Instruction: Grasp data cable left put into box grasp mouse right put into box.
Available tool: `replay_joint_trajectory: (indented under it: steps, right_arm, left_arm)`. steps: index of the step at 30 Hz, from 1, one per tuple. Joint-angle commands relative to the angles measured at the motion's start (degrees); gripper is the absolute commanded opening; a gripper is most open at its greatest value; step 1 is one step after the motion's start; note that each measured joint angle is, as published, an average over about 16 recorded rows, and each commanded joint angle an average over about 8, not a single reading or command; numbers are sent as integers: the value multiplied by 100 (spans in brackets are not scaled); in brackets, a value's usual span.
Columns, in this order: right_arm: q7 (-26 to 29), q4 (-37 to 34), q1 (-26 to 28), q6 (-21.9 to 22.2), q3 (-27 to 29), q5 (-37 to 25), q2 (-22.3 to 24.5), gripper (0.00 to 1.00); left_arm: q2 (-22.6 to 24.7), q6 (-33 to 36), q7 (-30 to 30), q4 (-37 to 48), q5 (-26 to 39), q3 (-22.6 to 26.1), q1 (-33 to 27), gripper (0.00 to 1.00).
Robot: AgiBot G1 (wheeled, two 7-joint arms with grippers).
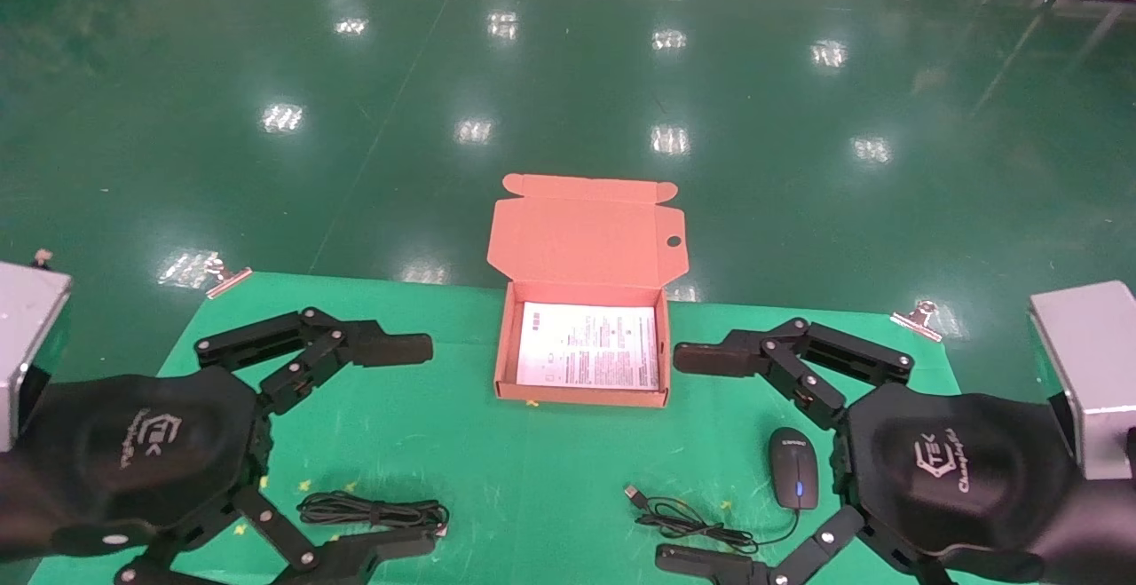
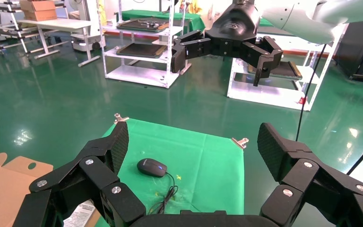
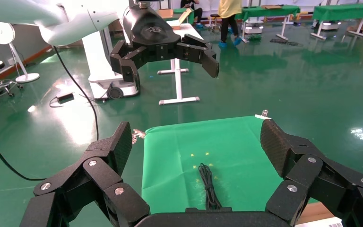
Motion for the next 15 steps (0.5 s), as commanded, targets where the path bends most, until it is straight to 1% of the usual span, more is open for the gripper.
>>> replay_joint_trajectory:
  steps: [1,11,15]
  right_arm:
    - [0,0,0,0,0,0,0,100]
    - [0,1,-1,-2,1,1,1,100]
    - [-36,16,22,-12,-14,-84,30,100]
  left_arm:
    - [0,0,0,0,0,0,0,100]
    - [6,-10,2,3,20,12,-10,100]
    - [13,-9,-16,-11,158,73,-74,100]
